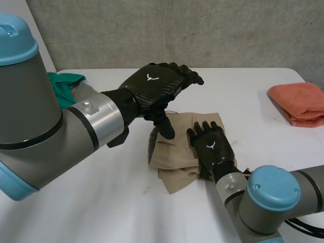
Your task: Fold the laundry.
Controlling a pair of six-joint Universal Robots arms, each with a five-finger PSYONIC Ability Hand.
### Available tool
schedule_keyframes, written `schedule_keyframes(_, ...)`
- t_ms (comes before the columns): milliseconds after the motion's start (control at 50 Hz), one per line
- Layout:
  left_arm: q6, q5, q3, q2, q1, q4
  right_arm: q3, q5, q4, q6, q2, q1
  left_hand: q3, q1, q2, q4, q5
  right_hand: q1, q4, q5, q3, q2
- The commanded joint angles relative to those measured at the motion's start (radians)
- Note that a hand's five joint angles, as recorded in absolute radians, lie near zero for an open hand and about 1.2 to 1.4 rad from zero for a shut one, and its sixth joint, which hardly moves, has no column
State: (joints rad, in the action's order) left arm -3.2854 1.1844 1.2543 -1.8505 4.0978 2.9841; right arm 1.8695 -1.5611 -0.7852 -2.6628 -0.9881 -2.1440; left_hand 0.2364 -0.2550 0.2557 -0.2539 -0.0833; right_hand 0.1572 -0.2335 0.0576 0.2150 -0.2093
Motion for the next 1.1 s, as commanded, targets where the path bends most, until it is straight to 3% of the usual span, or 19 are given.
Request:
schedule_keyframes(20, 0.001, 0.000, 0.002, 0.001, -0.001, 0.001, -0.049, 0.003, 0.007, -0.005, 0.020, 0.003, 0.074, -0.055, 0.055, -0.056, -0.053, 0.098, -0.021, 0.023, 0.040, -0.046)
schedule_keyframes(100, 0.001, 0.000, 0.002, -0.001, -0.001, 0.001, -0.070, 0.006, 0.004, -0.009, 0.022, 0.007, 0.074, -0.055, 0.055, -0.056, -0.053, 0.481, -0.405, 0.407, 0.424, -0.429)
schedule_keyframes(200, 0.001, 0.000, 0.004, -0.003, -0.002, 0.003, -0.137, 0.029, 0.023, -0.009, 0.064, 0.012, 0.074, -0.055, 0.055, -0.056, -0.053, 1.237, -1.161, 1.162, 1.179, -1.185)
schedule_keyframes(300, 0.000, 0.000, 0.007, -0.003, -0.002, 0.003, -0.193, 0.065, 0.099, -0.006, 0.082, 0.023, 0.074, -0.055, 0.055, -0.056, -0.053, 1.239, -1.163, 1.164, 1.181, -1.187)
schedule_keyframes(420, 0.000, -0.002, 0.011, -0.001, -0.001, 0.004, -0.248, 0.122, 0.253, -0.005, 0.040, 0.147, 0.068, -0.050, 0.049, -0.051, -0.047, 1.239, -1.163, 1.164, 1.181, -1.187)
schedule_keyframes(720, 0.001, -0.002, 0.011, 0.001, 0.000, 0.004, -0.361, 0.456, 0.043, 0.078, 0.045, 0.472, 0.065, -0.047, 0.046, -0.048, -0.044, 1.239, -1.163, 1.164, 1.181, -1.187)
schedule_keyframes(800, 0.001, -0.002, 0.013, 0.001, 0.001, 0.004, -0.493, 0.472, 0.021, 0.015, 0.058, 0.509, 0.065, -0.047, 0.046, -0.048, -0.044, 1.239, -1.163, 1.164, 1.181, -1.187)
schedule_keyframes(960, 0.001, -0.002, 0.016, 0.001, 0.001, 0.004, -0.806, 0.484, 0.007, -0.305, 0.115, 0.642, 0.065, -0.047, 0.046, -0.048, -0.044, 1.239, -1.163, 1.164, 1.181, -1.187)
schedule_keyframes(1100, 0.001, -0.002, 0.016, 0.002, -0.001, 0.004, -0.990, 0.516, -0.002, -0.347, 0.249, 0.736, 0.065, -0.047, 0.046, -0.048, -0.044, 1.239, -1.163, 1.164, 1.181, -1.187)
